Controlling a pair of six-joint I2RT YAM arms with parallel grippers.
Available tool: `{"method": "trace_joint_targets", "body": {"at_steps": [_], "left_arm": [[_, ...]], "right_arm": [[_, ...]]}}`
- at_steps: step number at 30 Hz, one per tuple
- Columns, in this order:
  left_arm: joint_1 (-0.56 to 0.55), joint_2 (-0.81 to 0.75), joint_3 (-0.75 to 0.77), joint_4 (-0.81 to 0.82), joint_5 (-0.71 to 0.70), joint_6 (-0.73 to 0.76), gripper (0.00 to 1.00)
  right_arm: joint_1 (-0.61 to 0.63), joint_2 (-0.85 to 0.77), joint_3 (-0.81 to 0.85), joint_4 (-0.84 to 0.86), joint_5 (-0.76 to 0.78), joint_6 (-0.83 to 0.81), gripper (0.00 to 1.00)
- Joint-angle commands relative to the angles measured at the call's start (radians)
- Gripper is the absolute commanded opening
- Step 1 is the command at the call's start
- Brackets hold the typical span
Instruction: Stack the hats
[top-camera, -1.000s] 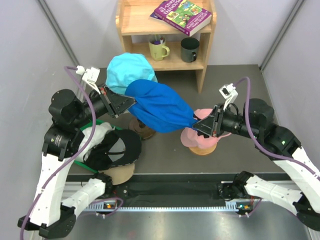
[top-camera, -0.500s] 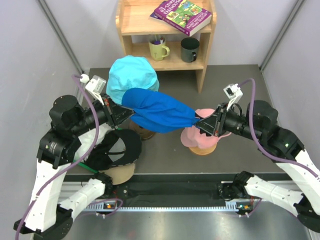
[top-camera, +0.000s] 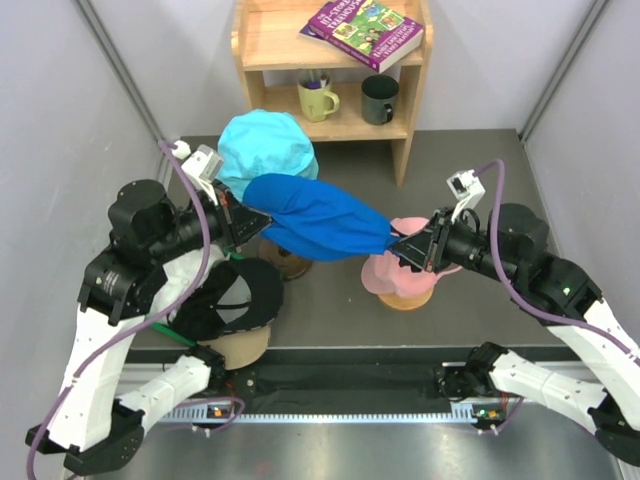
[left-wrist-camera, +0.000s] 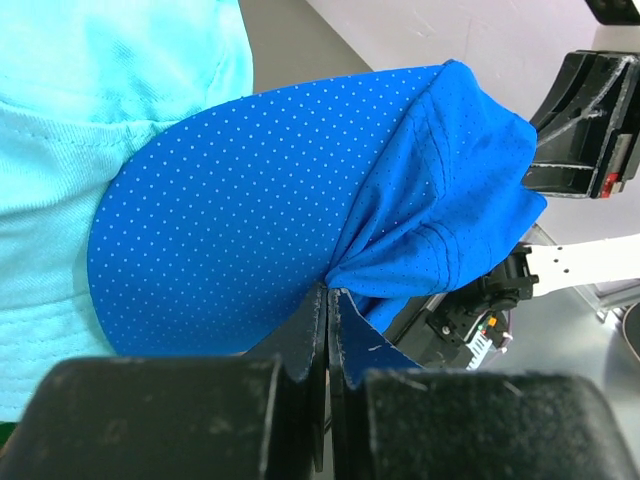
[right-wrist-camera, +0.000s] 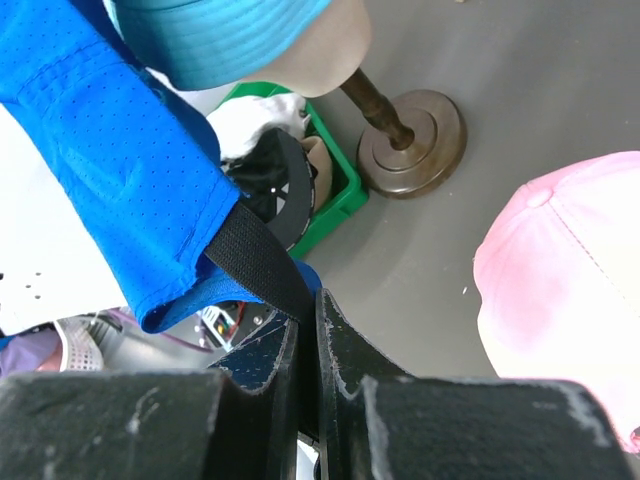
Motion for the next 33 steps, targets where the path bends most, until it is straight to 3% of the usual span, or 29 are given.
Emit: {"method": "trace_joint_targets", "body": {"at_steps": [1,8,13,17,21,23,33], "left_arm": [[-0.011,0.023,0.079,0.035,-0.141,0.060,0.00],[-0.037,0.023,0.074,0.046,-0.056,-0.003,0.00],[-0.093,0.011,0.007,0.080,-0.110,-0.032,0.00],[-0.277,0.039,-0.015,0.097,-0.263,-0.028,0.00],[-0.510,0.103,-0.007,0.107,-0.583,-0.015,0.00],[-0.589,0.121,-0.004,0.124,-0.639,-0.021,0.00],[-0.634,0.233,-0.104,0.229,-0.720,-0.118,0.00]], "right_arm": [[-0.015,-0.021,0.000,0.006,0.088,-0.001,0.05],[-0.015,-0.044,0.023,0.000,0.113,-0.001,0.04],[-0.015,-0.036,0.083,-0.109,0.202,-0.007,0.01],[-0.015,-0.056,0.094,-0.163,0.222,0.004,0.00],[-0.015,-0.091,0.094,-0.194,0.265,0.027,0.00],[-0.015,-0.110,0.087,-0.206,0.282,0.043,0.00],[-0.015,-0.095,0.052,-0.333,0.401,0.051,0.00]]}}
